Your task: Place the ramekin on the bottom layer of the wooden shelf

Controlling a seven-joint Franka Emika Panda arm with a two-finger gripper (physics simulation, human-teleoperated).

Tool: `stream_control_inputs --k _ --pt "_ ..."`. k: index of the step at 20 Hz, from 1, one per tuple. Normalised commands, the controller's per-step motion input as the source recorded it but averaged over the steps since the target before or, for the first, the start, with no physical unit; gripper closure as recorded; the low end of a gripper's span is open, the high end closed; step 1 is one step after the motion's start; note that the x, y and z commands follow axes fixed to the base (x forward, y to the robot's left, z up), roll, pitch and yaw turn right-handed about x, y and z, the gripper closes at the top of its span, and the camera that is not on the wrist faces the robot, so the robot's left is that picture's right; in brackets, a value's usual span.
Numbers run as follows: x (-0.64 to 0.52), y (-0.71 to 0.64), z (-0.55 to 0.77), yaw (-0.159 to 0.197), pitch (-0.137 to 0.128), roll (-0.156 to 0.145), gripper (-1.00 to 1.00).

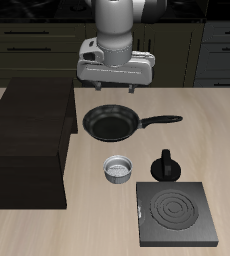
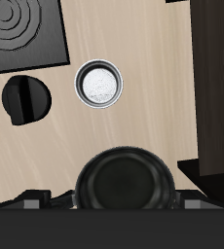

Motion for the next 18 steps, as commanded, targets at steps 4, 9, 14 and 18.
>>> stream_control_inputs --k 4,9,14,18 --pt "0.28 0.03 0.00 0.037 0.008 -0.025 -1.00" --pt "0.24 0.02 0.02 0.004 0.001 -0.014 -1.00" --pt "0.17 0.04 0.04 -0.010 -0.005 -0.014 -1.00" --pt "0.19 0.03 0.04 0.000 -0.003 -0.021 -1.00"
